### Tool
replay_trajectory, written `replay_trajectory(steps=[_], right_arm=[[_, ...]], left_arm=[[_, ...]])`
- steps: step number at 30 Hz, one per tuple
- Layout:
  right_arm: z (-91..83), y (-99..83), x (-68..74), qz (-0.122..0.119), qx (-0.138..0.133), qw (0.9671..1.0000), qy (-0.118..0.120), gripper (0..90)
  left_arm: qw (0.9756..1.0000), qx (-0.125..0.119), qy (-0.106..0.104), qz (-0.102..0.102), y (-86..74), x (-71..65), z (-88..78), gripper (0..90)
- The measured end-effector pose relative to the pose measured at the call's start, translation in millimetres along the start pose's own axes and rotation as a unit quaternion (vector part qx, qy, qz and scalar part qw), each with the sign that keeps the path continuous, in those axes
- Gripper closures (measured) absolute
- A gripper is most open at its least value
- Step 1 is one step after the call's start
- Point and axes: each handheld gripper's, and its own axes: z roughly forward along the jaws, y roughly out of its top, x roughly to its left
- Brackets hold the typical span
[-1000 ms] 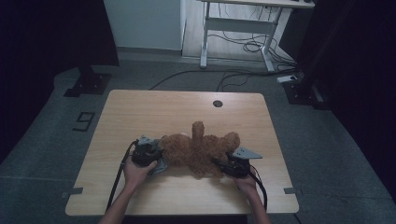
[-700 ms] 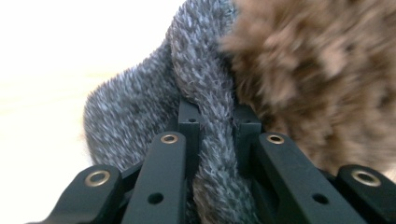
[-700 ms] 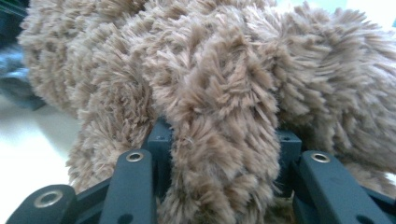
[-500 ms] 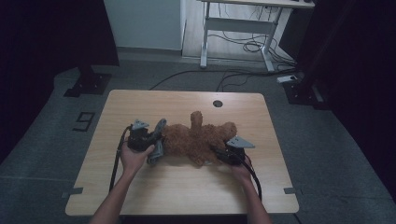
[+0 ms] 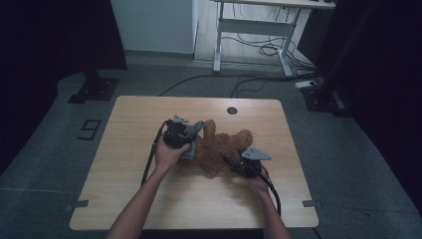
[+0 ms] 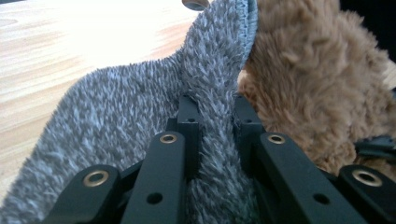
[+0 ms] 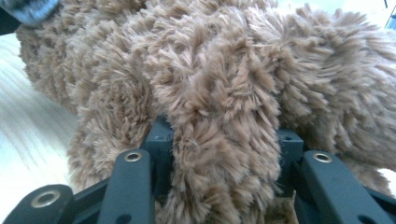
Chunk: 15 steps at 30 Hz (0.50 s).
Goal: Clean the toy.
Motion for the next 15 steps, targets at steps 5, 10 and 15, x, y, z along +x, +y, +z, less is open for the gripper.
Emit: replay_trajectory(steps=[5, 10, 15], right_arm=[[-5.3, -0.5, 2.7, 0.015, 0.003, 0.9998, 0.011, 43.0], [-17.5, -5.2, 3.4, 0.036, 0.008, 0.9991, 0.022, 29.7], [-36.8, -6.2, -0.6, 0.06, 0.003, 0.9979, 0.025, 22.0]], left_arm=[[0.9999, -0.003, -0.006, 0.009, -17.0, -4.3, -8.0, 78.1], [0.9995, -0.019, -0.015, 0.019, -35.0, -9.6, -16.9, 78.4], [0.9986, -0.039, -0.024, 0.025, -52.6, -13.5, -24.9, 78.4]])
